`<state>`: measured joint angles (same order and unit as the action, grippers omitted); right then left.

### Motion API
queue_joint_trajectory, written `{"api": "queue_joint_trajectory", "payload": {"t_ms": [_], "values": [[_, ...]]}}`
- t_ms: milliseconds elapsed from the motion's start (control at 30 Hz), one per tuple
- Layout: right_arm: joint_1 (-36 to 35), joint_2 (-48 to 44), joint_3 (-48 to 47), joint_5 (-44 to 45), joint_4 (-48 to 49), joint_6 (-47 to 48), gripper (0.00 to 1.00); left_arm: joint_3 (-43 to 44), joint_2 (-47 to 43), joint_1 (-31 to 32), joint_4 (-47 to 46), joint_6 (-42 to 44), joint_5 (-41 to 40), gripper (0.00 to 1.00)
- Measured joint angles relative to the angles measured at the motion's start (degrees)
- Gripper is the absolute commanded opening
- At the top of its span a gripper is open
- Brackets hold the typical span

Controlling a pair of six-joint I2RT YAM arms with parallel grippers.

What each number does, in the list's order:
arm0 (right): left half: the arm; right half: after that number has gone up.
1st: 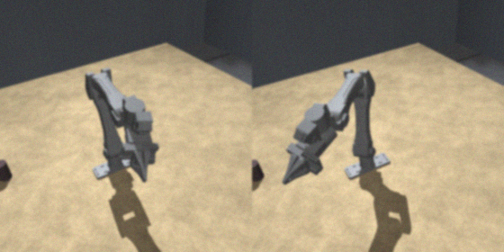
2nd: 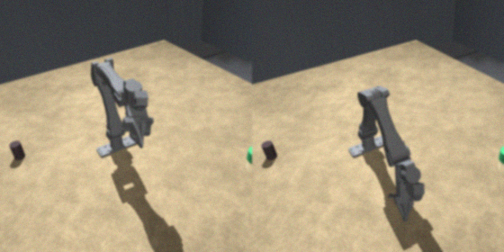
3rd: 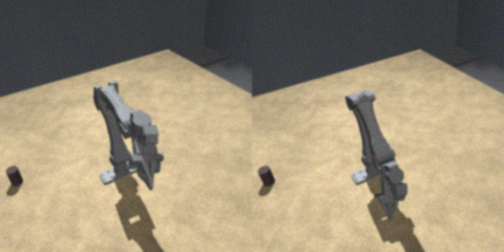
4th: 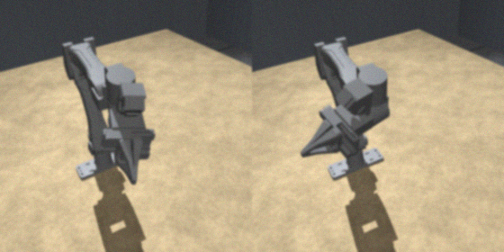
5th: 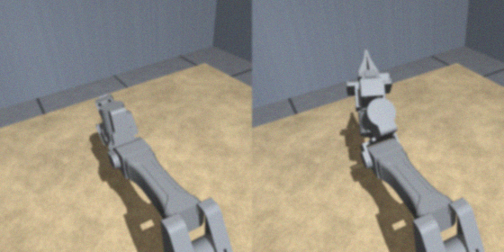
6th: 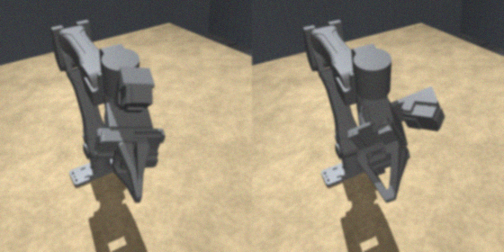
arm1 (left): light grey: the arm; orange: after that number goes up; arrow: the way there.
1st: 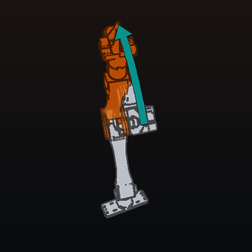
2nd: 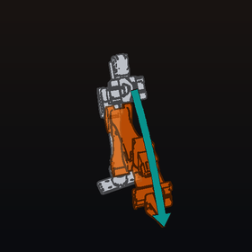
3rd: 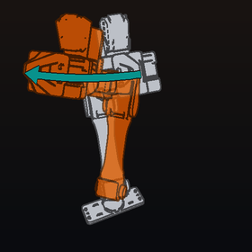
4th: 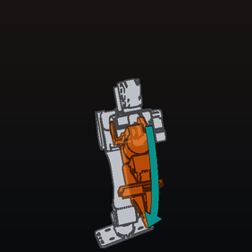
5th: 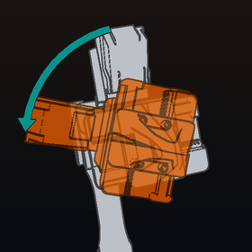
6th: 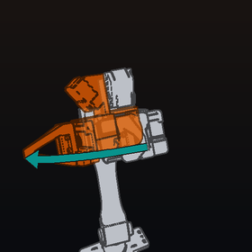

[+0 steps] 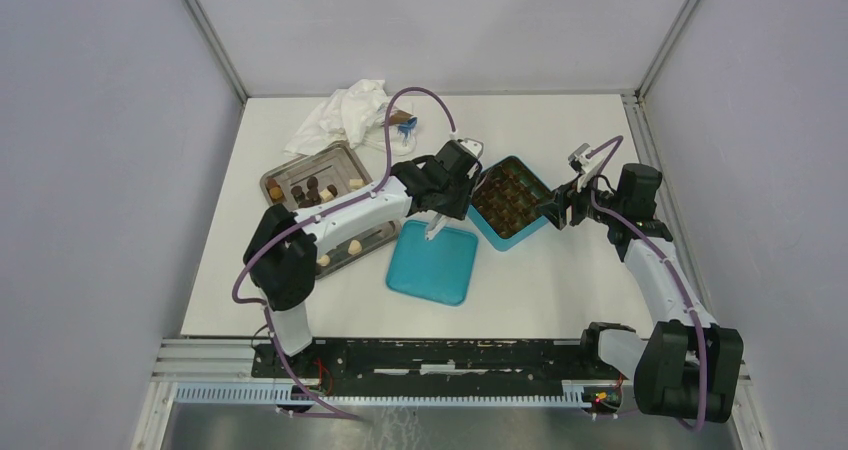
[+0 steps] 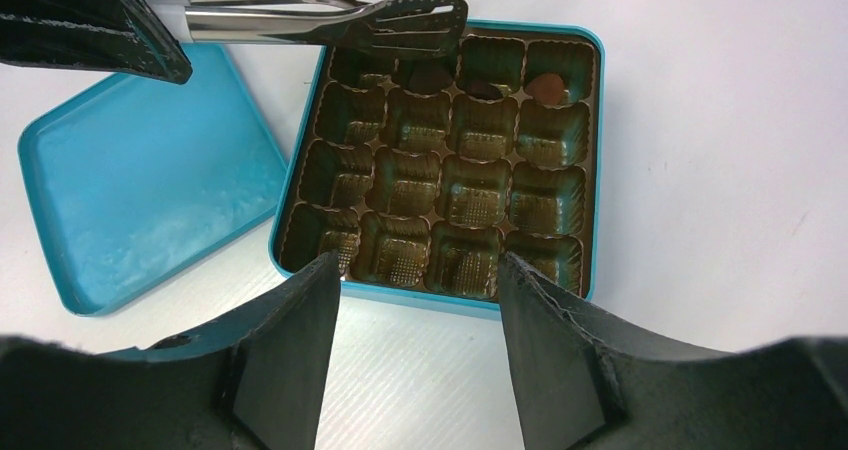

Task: Pack the chocolate
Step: Place the fake chocolate in the packing box.

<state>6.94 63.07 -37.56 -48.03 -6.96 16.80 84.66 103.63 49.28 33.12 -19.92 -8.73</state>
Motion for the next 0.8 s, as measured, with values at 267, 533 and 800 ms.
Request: {"api": "queue_joint_trajectory", "payload": {"t_ms": [267, 533, 800], "values": [[0.3, 0.4, 0.0, -0.2, 0.0, 0.0, 0.65, 0.8, 0.0, 0.0, 0.8, 0.0, -0.4, 0.46], [0.3, 0.4, 0.0, -1.3, 0.0, 0.2, 0.65, -3.5, -5.9, 0.0, -0.1, 0.0, -0.5, 0.45], [0.3, 0.9, 0.0, -2.1, -0.4, 0.6, 0.65, -14.2, -25.0, -3.0, 0.4, 0.0, -2.1, 0.46]]}}
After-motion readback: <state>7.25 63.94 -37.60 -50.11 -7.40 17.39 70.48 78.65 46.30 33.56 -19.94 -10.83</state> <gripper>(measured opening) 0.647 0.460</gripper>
